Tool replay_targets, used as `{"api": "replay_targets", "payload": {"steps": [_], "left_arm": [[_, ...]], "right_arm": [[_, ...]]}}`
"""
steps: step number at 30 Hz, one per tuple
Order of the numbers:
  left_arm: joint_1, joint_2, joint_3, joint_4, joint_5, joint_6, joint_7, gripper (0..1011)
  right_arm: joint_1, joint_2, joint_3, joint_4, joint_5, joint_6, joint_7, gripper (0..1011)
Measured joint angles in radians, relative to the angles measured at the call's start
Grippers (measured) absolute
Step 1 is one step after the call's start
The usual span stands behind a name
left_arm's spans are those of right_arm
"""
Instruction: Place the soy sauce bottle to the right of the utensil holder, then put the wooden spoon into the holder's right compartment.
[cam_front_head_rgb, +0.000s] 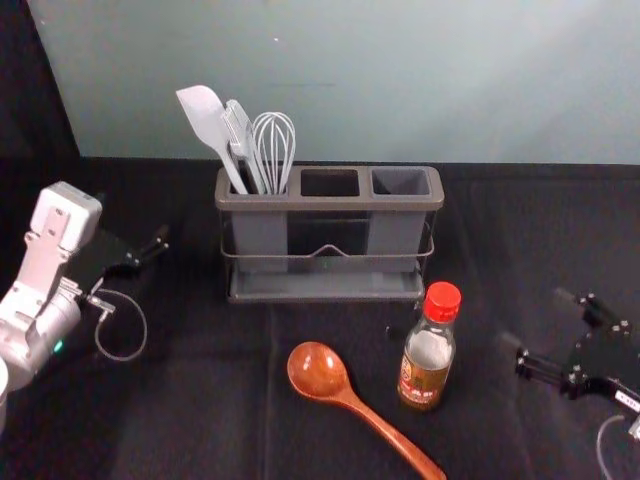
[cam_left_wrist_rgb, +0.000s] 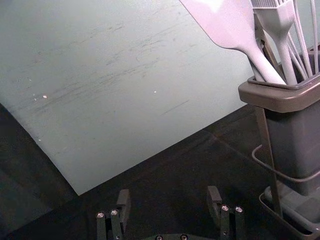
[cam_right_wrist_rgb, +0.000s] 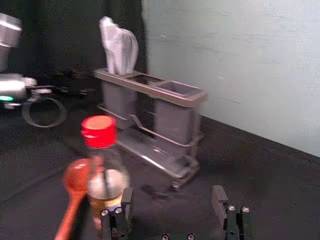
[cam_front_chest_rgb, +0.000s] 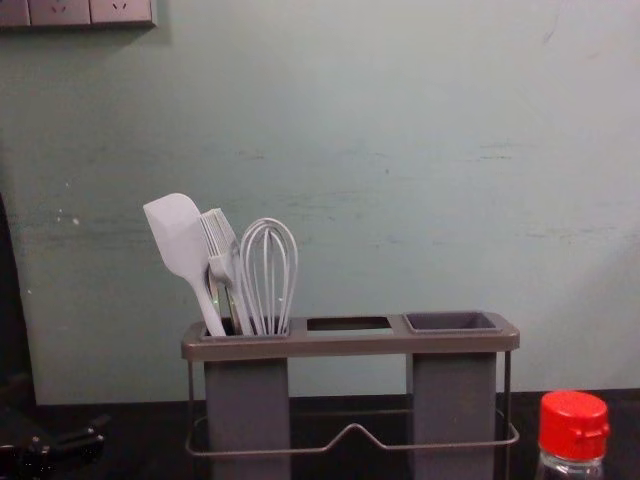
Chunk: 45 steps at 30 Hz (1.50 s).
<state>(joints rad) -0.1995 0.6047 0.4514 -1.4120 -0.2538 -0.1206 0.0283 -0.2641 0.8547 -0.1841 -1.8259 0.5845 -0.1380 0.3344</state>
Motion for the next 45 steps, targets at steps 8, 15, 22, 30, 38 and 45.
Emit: {"api": "replay_targets", "payload": {"steps": [8,15,22,30,38,45], "left_arm": [[0.000,0.000,0.000,0.000,0.000,0.000,0.000,1005],[0.000,0.000,0.000,0.000,0.000,0.000,0.000,1005],[0.000,0.000,0.000,0.000,0.000,0.000,0.000,1005],[0.000,0.000,0.000,0.000,0.000,0.000,0.000,1005],[0.000,0.000,0.000,0.000,0.000,0.000,0.000,1005],[0.000,0.000,0.000,0.000,0.000,0.000,0.000,1005]], "right_arm": [[0.024,-0.020,-0.023,0.035,0.045,-0.078,0.175,1004],[0.076,-0.059,-0.049,0.057,0.053,-0.086,0.247,1004],[0.157,-0.115,-0.088,0.084,0.025,-0.044,0.277,1004],[0.223,-0.161,-0.118,0.098,0.005,0.001,0.284,1004],[0.261,-0.182,-0.146,0.109,-0.014,0.040,0.281,1004],[0.257,-0.180,-0.143,0.108,-0.012,0.038,0.281,1004]]}}
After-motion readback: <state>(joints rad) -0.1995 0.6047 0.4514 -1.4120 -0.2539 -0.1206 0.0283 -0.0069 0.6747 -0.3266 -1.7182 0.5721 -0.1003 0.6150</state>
